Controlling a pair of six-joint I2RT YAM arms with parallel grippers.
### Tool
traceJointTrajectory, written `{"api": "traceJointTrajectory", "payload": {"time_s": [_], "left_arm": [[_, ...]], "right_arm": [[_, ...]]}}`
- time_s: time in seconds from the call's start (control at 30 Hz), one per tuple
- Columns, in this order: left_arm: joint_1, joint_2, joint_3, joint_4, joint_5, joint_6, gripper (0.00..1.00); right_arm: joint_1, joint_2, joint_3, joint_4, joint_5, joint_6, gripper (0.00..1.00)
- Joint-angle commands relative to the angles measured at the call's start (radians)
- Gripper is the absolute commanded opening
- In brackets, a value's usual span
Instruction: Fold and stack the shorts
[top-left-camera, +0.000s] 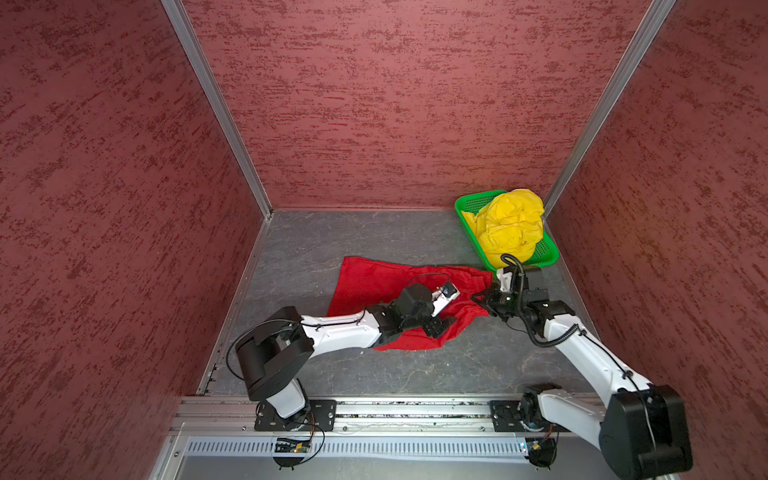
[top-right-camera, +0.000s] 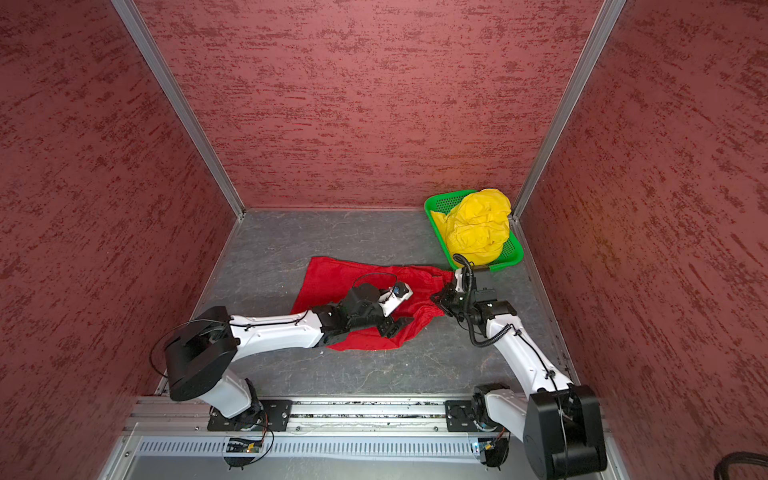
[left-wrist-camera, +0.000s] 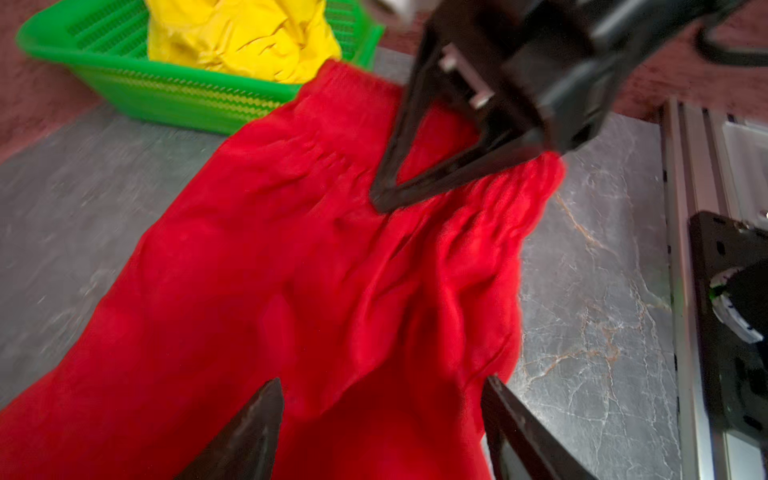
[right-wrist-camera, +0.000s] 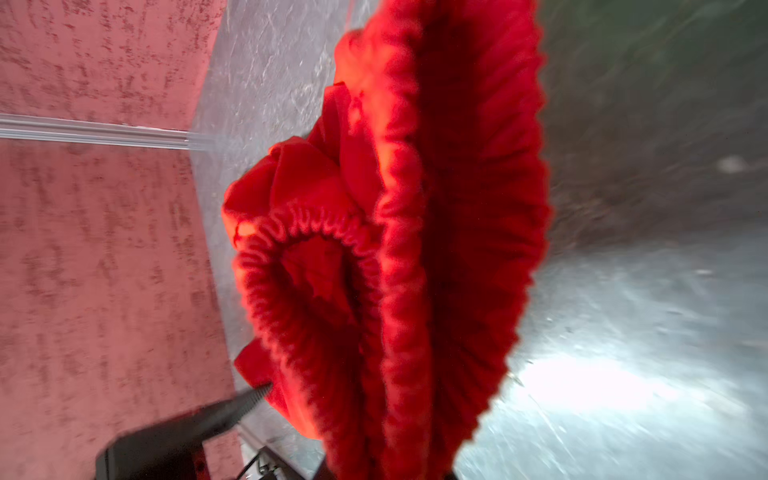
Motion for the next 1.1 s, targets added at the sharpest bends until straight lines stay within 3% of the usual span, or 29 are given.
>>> {"api": "traceJointTrajectory", "payload": {"time_s": [0.0, 0.23, 0.6, 0.83, 1.07], "left_arm": [[0.076, -0.082, -0.022, -0.174, 0.007, -0.192, 0.76], [0.312, -0.185, -0.059, -0.361, 0.14, -0.454, 0.75], [0.529, -0.222, -0.166, -0.395, 0.198, -0.617, 0.76], [0.576, -0.187, -0.205, -0.36, 0.24, -0.639, 0.77], [0.582, -0.114, -0.241, -0.268, 0.281, -0.665, 0.76]], "right_arm": [[0.009, -0.021, 0.122, -0.228, 0.138, -0.113, 0.0], [0.039, 0.035, 0.362, -0.395, 0.257, -0.203, 0.0], [0.133, 0.207, 0.693, -0.554, 0.462, -0.29, 0.0], [0.199, 0.305, 0.847, -0.613, 0.565, -0.314, 0.0], [0.258, 0.365, 0.896, -0.609, 0.625, -0.308, 0.0]]}}
